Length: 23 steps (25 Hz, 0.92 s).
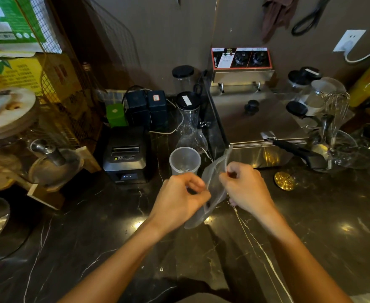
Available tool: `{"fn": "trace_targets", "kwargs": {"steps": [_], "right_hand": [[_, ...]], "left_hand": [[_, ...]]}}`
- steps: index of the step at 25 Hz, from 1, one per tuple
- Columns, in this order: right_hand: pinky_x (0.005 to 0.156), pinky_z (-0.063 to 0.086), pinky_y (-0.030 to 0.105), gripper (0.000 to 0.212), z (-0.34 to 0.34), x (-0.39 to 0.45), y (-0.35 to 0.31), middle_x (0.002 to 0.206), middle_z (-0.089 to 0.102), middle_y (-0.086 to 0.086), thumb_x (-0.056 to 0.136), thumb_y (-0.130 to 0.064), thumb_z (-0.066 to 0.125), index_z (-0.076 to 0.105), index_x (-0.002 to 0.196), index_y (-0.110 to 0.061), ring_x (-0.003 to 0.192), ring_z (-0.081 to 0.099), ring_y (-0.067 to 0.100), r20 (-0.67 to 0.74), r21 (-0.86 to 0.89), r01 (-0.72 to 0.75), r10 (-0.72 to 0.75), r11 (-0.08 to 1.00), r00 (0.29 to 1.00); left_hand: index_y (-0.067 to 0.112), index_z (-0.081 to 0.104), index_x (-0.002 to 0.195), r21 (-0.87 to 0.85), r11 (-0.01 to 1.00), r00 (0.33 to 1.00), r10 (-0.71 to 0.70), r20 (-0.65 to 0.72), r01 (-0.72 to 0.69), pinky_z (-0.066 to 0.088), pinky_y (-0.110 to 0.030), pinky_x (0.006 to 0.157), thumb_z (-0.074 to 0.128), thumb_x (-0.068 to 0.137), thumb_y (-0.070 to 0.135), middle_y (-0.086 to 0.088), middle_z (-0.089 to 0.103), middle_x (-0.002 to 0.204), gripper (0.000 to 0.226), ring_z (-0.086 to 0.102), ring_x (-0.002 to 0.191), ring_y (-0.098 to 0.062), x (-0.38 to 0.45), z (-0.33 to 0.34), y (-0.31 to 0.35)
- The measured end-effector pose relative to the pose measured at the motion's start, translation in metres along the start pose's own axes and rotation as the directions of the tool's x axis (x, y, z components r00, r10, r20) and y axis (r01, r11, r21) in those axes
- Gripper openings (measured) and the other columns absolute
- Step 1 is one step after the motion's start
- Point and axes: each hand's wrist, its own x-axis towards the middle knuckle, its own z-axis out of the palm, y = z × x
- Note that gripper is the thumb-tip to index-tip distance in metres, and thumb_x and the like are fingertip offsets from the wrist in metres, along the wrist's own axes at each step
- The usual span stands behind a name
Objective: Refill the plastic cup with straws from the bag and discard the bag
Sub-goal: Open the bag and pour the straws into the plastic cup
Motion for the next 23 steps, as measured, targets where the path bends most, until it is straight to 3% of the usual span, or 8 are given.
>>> {"fn": "trace_targets", "kwargs": {"steps": [3,5,8,11,13,15,19,23], "right_hand": [[0.063,0.061,0.052,0.033,0.003,-0.002,-0.002,0.063,0.067,0.005,0.1,-0.038,0.059,0.063,0.073,-0.02,0.058,0.07,0.021,0.05,0.007,0.079,-0.079,0.997,0.996],[0.062,0.061,0.052,0.035,0.004,-0.004,-0.002,0.064,0.068,0.005,0.102,-0.04,0.056,0.065,0.073,-0.022,0.059,0.069,0.021,0.074,0.035,0.095,-0.097,0.995,0.992],[0.066,0.061,0.055,0.032,-0.006,-0.004,0.008,0.069,0.071,0.009,0.101,-0.034,0.057,0.068,0.075,-0.019,0.066,0.071,0.028,0.027,0.051,0.019,-0.02,0.999,0.999],[0.068,0.062,0.058,0.028,-0.023,-0.002,0.023,0.071,0.072,0.01,0.101,-0.033,0.059,0.071,0.079,-0.02,0.071,0.073,0.033,-0.138,0.085,-0.129,0.139,0.988,0.981],[0.069,0.063,0.057,0.029,-0.028,-0.001,0.029,0.069,0.073,0.01,0.099,-0.034,0.061,0.072,0.077,-0.019,0.07,0.073,0.032,-0.161,0.071,-0.161,0.171,0.984,0.972],[0.065,0.063,0.051,0.033,-0.027,0.001,0.027,0.066,0.071,0.01,0.099,-0.036,0.061,0.072,0.074,-0.017,0.065,0.071,0.031,-0.088,0.091,-0.131,0.139,0.987,0.986],[0.052,0.054,0.029,0.053,-0.024,0.007,0.031,0.065,0.066,0.004,0.103,-0.052,0.049,0.072,0.084,-0.008,0.053,0.062,0.017,0.072,0.35,-0.195,0.181,0.916,0.981],[0.06,0.058,0.035,0.017,-0.001,0.027,0.073,0.1,0.071,0.009,0.106,-0.021,0.053,0.065,0.114,-0.012,0.058,0.063,0.017,0.142,0.298,-0.302,0.271,0.905,0.952]], "left_hand": [[0.026,0.071,0.11,0.115,0.993,0.997,0.039,-0.06,-0.032,0.055,-0.01,0.072,0.078,0.087,0.032,0.011,0.071,0.087,0.025,0.069,0.077,0.003,0.02,0.0,0.008],[0.024,0.075,0.1,0.153,0.987,0.994,0.063,-0.094,-0.048,0.052,-0.006,0.069,0.076,0.089,0.034,0.008,0.073,0.079,0.014,0.068,0.079,0.004,0.03,0.0,0.012],[0.024,0.076,0.077,0.211,0.977,0.983,0.076,-0.164,-0.04,0.062,-0.034,0.068,0.071,0.088,0.034,0.008,0.073,0.065,0.016,0.069,0.064,-0.004,0.034,-0.009,0.004],[0.022,0.073,0.07,0.209,0.978,0.961,0.031,-0.273,0.028,0.062,-0.039,0.064,0.067,0.085,0.027,0.007,0.071,0.058,0.017,0.069,0.058,-0.008,0.034,-0.027,-0.012],[0.021,0.074,0.073,0.199,0.979,0.955,0.027,-0.294,0.034,0.063,-0.039,0.066,0.067,0.087,0.02,0.006,0.072,0.059,0.016,0.07,0.058,-0.007,0.031,-0.031,-0.016],[0.022,0.075,0.075,0.17,0.985,0.96,0.053,-0.276,-0.005,0.063,-0.042,0.065,0.066,0.087,0.018,0.004,0.072,0.062,0.015,0.071,0.059,-0.01,0.028,-0.03,-0.017],[0.025,0.076,0.085,0.086,0.995,0.975,0.075,-0.209,-0.058,0.064,-0.043,0.07,0.067,0.095,0.021,0.007,0.075,0.075,0.014,0.074,0.068,-0.009,0.031,-0.03,-0.023],[0.025,0.075,0.088,0.027,0.997,0.988,0.073,-0.133,-0.07,0.063,-0.047,0.077,0.066,0.098,0.025,0.004,0.077,0.081,0.014,0.077,0.077,-0.01,0.032,-0.034,-0.022]]}}
